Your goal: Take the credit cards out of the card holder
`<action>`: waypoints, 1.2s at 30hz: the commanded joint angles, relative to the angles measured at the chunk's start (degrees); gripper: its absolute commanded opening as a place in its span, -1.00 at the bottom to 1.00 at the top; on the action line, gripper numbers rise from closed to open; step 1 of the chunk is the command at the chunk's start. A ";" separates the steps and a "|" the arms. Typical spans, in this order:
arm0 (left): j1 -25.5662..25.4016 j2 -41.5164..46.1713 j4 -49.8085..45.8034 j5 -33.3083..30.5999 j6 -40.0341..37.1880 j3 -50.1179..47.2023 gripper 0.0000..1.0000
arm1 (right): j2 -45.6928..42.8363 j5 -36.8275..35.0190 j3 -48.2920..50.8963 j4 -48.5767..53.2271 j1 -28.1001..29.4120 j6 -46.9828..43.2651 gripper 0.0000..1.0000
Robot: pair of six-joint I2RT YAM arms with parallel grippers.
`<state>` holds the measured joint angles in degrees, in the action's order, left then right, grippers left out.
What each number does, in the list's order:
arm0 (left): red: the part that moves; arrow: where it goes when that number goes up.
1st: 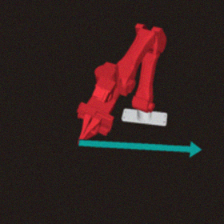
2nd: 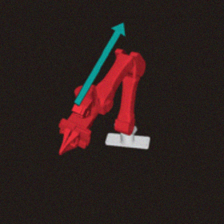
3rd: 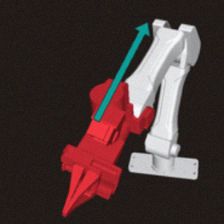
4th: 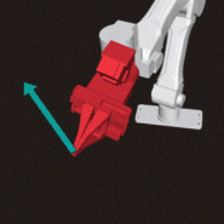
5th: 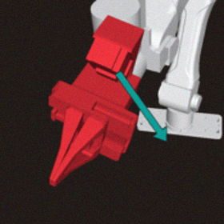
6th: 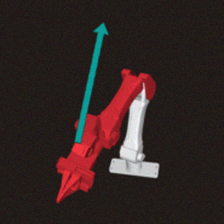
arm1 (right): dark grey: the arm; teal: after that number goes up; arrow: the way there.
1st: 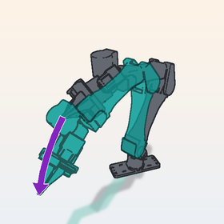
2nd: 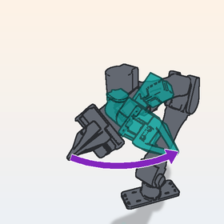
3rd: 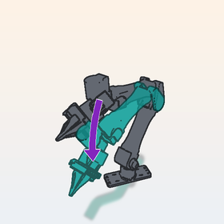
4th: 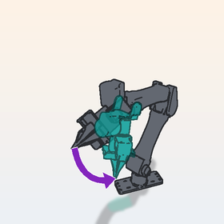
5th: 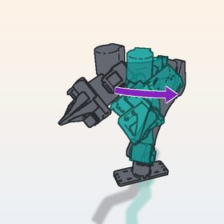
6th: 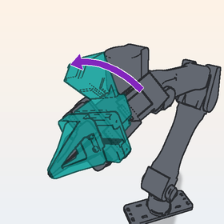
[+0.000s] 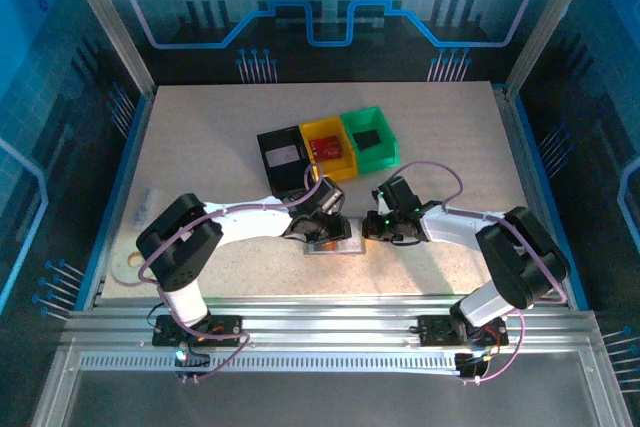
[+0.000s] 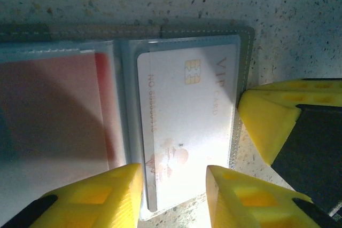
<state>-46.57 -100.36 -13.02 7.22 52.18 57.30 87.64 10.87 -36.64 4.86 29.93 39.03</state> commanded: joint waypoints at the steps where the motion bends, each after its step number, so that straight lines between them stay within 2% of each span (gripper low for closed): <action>1: -0.28 -0.63 -0.51 -1.63 -0.76 -0.17 -0.30 | 0.95 -0.85 1.96 1.35 -0.24 0.61 -1.00; 22: -0.35 -2.21 4.19 -1.38 0.24 -2.80 -0.36 | 2.01 0.21 2.79 -0.31 -0.31 1.20 -1.00; 25: -0.29 -2.56 5.34 -1.16 0.45 -3.28 -0.41 | 2.25 0.42 2.86 -0.64 -0.36 1.20 -1.00; 36: -0.30 0.87 9.32 -2.54 1.16 -5.84 -0.42 | 3.02 0.82 3.24 -1.39 -0.31 1.31 -1.00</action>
<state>-46.57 -100.84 -5.61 6.22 52.62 52.93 87.66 12.08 -35.55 2.72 29.54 39.68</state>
